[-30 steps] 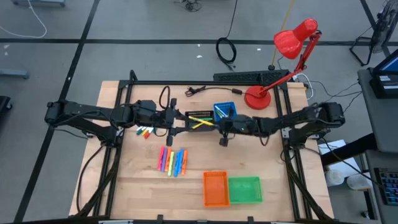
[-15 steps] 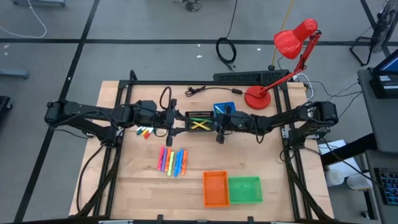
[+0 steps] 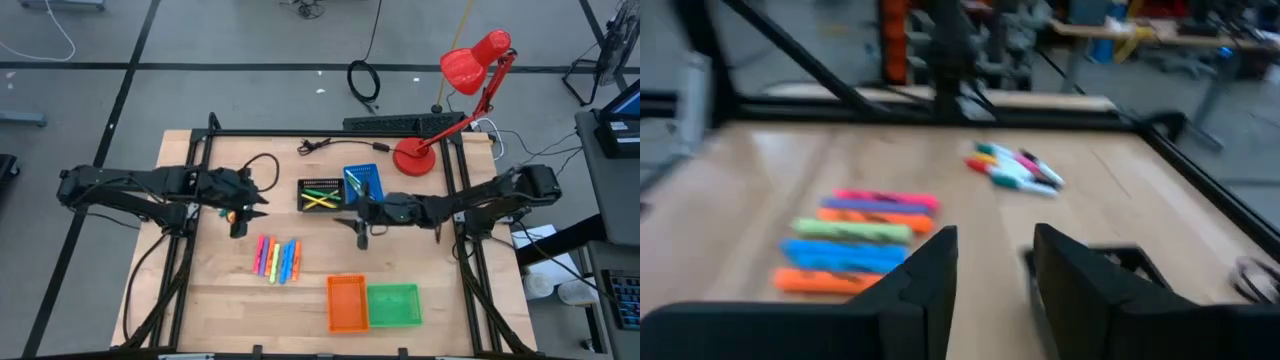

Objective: Pick & Place Markers
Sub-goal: Put the black highlighter pen into the green bin

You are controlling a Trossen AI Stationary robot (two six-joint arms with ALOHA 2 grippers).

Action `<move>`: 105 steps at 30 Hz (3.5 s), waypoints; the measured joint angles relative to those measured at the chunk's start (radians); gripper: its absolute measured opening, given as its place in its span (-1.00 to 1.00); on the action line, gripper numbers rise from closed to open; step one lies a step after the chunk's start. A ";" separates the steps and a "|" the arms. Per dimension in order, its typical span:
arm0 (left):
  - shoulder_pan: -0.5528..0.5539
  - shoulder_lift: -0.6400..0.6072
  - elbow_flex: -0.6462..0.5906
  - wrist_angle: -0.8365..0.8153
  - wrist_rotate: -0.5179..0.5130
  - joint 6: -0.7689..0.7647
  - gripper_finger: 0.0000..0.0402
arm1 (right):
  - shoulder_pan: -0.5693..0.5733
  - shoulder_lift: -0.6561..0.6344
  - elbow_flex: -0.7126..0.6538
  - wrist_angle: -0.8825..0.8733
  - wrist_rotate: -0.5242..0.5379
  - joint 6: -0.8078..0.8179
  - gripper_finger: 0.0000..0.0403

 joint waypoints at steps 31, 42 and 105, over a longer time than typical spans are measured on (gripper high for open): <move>0.536 0.033 -0.316 0.019 -0.224 -0.278 -0.24 | 0.168 -0.139 0.000 -0.045 0.007 -0.082 -0.42; 0.543 0.242 -0.340 0.055 -0.119 -0.307 -0.24 | 0.168 -0.139 0.000 -0.045 0.007 -0.082 -0.42; -0.009 0.173 -0.286 1.152 0.133 0.283 -0.81 | 0.164 -0.015 -0.001 0.154 0.153 -0.107 -0.42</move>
